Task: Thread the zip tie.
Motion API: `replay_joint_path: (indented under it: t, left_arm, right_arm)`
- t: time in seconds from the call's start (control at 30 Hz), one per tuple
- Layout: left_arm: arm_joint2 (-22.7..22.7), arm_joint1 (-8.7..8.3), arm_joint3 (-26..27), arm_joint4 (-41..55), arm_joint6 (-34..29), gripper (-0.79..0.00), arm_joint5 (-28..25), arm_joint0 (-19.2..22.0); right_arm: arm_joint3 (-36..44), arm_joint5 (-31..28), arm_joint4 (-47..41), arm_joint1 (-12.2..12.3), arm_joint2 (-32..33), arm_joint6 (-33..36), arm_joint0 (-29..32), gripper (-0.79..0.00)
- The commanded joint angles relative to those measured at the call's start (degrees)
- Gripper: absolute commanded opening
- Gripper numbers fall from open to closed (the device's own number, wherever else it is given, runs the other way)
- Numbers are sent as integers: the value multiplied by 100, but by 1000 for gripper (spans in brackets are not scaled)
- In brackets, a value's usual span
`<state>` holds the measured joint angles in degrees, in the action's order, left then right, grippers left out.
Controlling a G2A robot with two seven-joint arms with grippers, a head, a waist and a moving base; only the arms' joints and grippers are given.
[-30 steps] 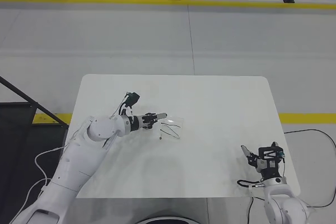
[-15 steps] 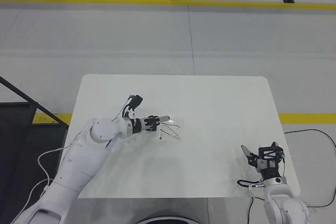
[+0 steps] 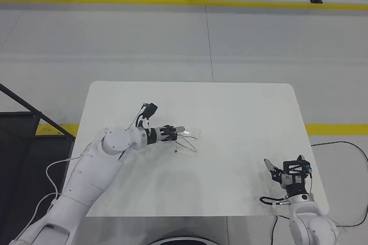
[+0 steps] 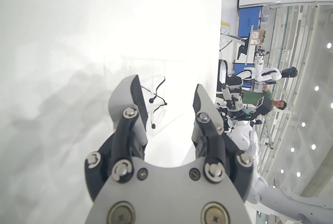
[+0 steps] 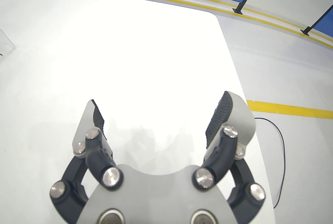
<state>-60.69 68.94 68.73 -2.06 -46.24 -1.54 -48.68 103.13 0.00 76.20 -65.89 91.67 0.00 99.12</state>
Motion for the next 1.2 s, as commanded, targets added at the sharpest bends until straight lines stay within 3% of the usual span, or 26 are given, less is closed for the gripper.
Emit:
replay_joint_path:
  t: [0.0,0.4,1.17]
  left_arm:
    - [20,8,-34,-7,10,-369,7,19]
    - [46,20,-111,-60,5,-416,36,43]
    - [32,27,-104,-107,29,-588,26,-14]
  right_arm:
    - [0,0,0,0,0,0,0,0]
    - [0,0,0,0,0,0,0,0]
    - [0,0,0,0,0,0,0,0]
